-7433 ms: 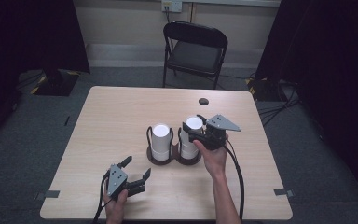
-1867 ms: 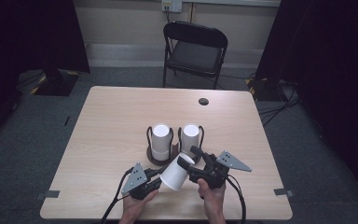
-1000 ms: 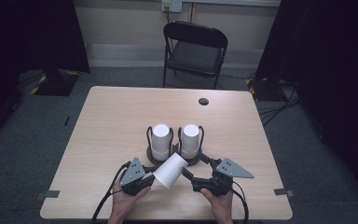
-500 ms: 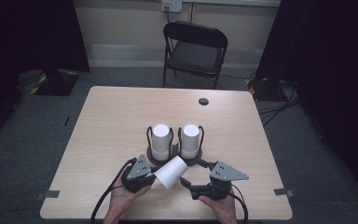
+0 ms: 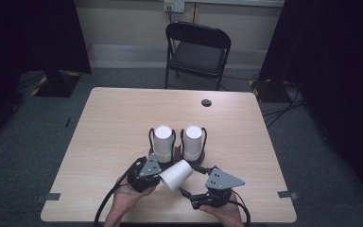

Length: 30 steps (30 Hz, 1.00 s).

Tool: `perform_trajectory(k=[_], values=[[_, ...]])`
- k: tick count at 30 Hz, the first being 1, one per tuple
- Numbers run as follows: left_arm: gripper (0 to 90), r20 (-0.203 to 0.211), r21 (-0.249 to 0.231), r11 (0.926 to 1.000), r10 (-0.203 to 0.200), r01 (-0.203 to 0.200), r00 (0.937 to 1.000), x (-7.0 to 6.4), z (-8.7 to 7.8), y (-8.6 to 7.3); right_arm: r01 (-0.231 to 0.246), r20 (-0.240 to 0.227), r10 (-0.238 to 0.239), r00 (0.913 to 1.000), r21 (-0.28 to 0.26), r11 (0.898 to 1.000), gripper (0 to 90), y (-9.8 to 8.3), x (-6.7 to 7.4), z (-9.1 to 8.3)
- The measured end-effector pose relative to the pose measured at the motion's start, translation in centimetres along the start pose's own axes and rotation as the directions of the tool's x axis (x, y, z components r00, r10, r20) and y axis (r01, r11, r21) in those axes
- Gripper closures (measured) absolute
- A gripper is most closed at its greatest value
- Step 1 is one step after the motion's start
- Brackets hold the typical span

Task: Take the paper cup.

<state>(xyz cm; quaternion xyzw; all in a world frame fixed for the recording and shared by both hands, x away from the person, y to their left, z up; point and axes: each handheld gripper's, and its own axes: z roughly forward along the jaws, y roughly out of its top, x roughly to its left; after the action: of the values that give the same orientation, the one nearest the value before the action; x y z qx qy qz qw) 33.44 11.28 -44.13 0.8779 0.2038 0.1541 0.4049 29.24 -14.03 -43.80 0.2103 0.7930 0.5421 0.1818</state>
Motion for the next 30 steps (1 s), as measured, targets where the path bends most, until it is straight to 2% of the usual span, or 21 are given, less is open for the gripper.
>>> perform_trajectory(k=[3, 7, 9, 13, 15, 16, 17, 19, 20, 22, 23, 25, 26, 27, 28, 29, 30], values=[[83.7, 0.012, 0.024, 0.9996, 0.012, -0.013, 0.9999, 0.0, 0.2, 0.3, 0.032, 0.001, -0.032, 0.9995, 0.033, 0.999, 17.1, -0.3, 0.3, 0.3], [83.8, 0.015, 0.047, 0.9986, 0.022, -0.023, 0.9996, -0.1, 0.3, 0.5, 0.063, -0.002, -0.063, 0.998, 0.044, 0.997, 18.2, -0.3, 0.5, 0.4], [83.8, 0.031, 0.06, 0.9977, 0.031, -0.033, 0.9991, -0.3, 0.5, 0.7, 0.109, 0.005, -0.109, 0.994, 0.057, 0.992, 17.6, -0.2, 0.7, 0.4], [83.9, 0.045, 0.081, 0.9959, 0.037, -0.04, 0.9983, -0.4, 0.6, 0.8, 0.144, 0.0, -0.144, 0.9895, 0.071, 0.987, 17.9, -0.1, 0.9, 0.4], [83.9, 0.056, 0.095, 0.9946, 0.037, -0.042, 0.9978, -0.4, 0.8, 0.9, 0.18, -0.007, -0.18, 0.9837, 0.091, 0.979, 18.5, -0.1, 1.1, 0.4], [83.9, 0.062, 0.098, 0.9945, 0.032, -0.038, 0.9976, -0.5, 0.9, 0.9, 0.22, -0.008, -0.22, 0.9754, 0.106, 0.97, 18.5, -0.2, 1.2, 0.5], [83.9, 0.069, 0.11, 0.9926, 0.044, -0.052, 0.9967, -0.4, 0.9, 1.0, 0.22, -0.008, -0.22, 0.9754, 0.106, 0.97, 18.5, -0.2, 1.2, 0.5], [83.9, 0.081, 0.117, 0.9922, 0.034, -0.043, 0.9962, -0.3, 0.9, 1.1, 0.242, -0.009, -0.243, 0.9701, 0.124, 0.962, 18.4, -0.3, 1.3, 0.7], [84.1, 0.075, 0.133, 0.9908, 0.016, -0.026, 0.9971, -0.2, 0.8, 1.4, 0.264, 0.001, -0.267, 0.9637, 0.15, 0.953, 18.0, -0.4, 1.4, 0.9], [84.3, 0.076, 0.135, 0.9906, 0.014, -0.024, 0.997, -0.1, 0.8, 1.4, 0.287, 0.008, -0.293, 0.9562, 0.168, 0.943, 17.3, -0.5, 1.5, 1.1], [84.4, 0.074, 0.132, 0.9912, 0.002, -0.012, 0.9973, 0.0, 0.8, 1.5, 0.297, 0.01, -0.303, 0.9528, 0.171, 0.939, 16.6, -0.5, 1.5, 1.1], [84.4, 0.076, 0.142, 0.9897, 0.01, -0.021, 0.997, 0.1, 0.7, 1.6, 0.307, 0.013, -0.313, 0.9495, 0.171, 0.936, 16.3, -0.5, 1.5, 1.2], [84.5, 0.077, 0.141, 0.99, -0.006, -0.005, 0.997, 0.1, 0.8, 1.6, 0.326, 0.02, -0.335, 0.9421, 0.184, 0.927, 14.7, -0.5, 1.7, 1.4], [84.5, 0.077, 0.141, 0.99, -0.006, -0.005, 0.997, 0.1, 0.8, 1.6, 0.326, 0.02, -0.335, 0.9421, 0.184, 0.927, 14.7, -0.5, 1.7, 1.4], [84.5, 0.075, 0.151, 0.9886, -0.008, -0.003, 0.9972, 0.2, 0.8, 1.7, 0.334, 0.027, -0.345, 0.9383, 0.19, 0.923, 14.6, -0.5, 1.8, 1.6], [84.5, 0.081, 0.157, 0.9876, -0.018, 0.005, 0.9966, 0.3, 0.8, 1.7, 0.351, 0.048, -0.367, 0.9289, 0.199, 0.915, 14.5, -0.6, 1.9, 1.8], [84.5, 0.081, 0.157, 0.9876, -0.018, 0.005, 0.9966, 0.3, 0.8, 1.7, 0.351, 0.048, -0.367, 0.9289, 0.199, 0.915, 14.5, -0.6, 1.9, 1.8]])
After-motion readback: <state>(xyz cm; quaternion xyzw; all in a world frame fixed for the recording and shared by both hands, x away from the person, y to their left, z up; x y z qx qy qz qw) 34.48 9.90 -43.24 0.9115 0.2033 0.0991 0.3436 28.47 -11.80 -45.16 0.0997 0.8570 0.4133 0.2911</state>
